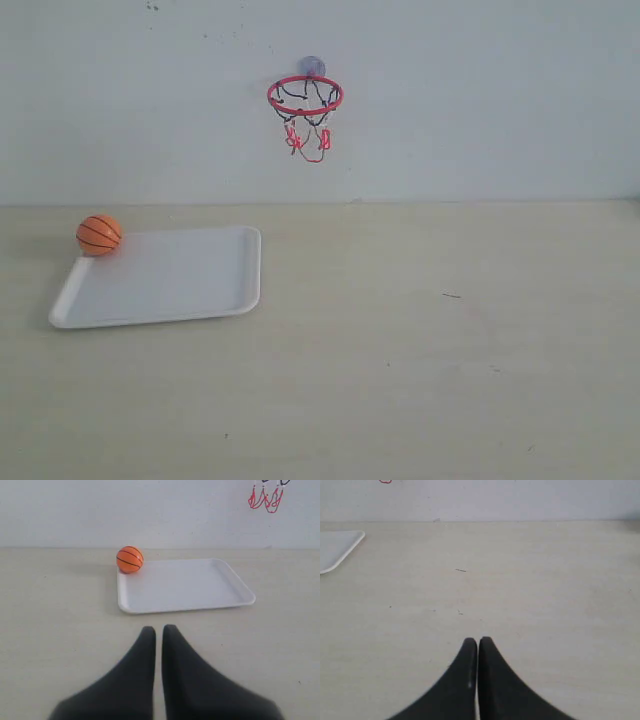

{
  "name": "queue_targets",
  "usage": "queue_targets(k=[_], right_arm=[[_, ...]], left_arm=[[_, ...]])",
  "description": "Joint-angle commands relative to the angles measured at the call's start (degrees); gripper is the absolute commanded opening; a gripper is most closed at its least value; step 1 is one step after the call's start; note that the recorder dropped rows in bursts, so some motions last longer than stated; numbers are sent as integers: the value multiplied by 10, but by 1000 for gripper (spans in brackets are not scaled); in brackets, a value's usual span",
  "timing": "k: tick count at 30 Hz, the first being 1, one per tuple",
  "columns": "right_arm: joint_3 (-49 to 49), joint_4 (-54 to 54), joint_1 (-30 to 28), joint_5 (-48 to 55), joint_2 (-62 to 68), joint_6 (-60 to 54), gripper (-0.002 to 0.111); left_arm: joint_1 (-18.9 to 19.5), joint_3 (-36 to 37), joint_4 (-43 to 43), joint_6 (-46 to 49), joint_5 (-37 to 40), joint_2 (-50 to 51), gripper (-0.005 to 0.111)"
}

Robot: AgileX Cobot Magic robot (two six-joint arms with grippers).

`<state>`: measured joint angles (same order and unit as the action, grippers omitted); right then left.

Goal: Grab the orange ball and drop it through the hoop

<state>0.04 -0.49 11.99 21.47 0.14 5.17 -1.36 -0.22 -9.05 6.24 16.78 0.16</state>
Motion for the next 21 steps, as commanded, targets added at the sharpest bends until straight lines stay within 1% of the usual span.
queue_targets(k=[1, 3, 6, 8, 11, 15, 17, 18, 19, 20, 21], right_arm=[[0, 0, 0, -5, -1, -1, 0], [0, 0, 0, -5, -1, -1, 0], [0, 0, 0, -5, -1, -1, 0], [0, 0, 0, -5, -1, -1, 0], [0, 0, 0, -5, -1, -1, 0], [0, 0, 0, -5, -1, -1, 0], [0, 0, 0, -5, -1, -1, 0], [0, 0, 0, -5, -1, -1, 0], [0, 0, 0, -5, -1, -1, 0], [0, 0, 0, -5, -1, -1, 0], [0, 0, 0, -5, -1, -1, 0]], left_arm=[[1, 2, 34, 56, -8, -2, 4], [1, 2, 72, 103, -31, -2, 4], [1, 2, 84, 130, -86, -2, 4], [1, 2, 84, 130, -141, -2, 4], [1, 2, 84, 128, -258, -2, 4], [1, 2, 84, 48, -457, -2, 4], [1, 2, 84, 25, -549, -2, 4], [1, 2, 84, 11, -608, -2, 4], [1, 2, 84, -5, -636, -2, 4], [1, 2, 72, -26, -643, -2, 4], [1, -5, 38, -49, -613, -2, 4]])
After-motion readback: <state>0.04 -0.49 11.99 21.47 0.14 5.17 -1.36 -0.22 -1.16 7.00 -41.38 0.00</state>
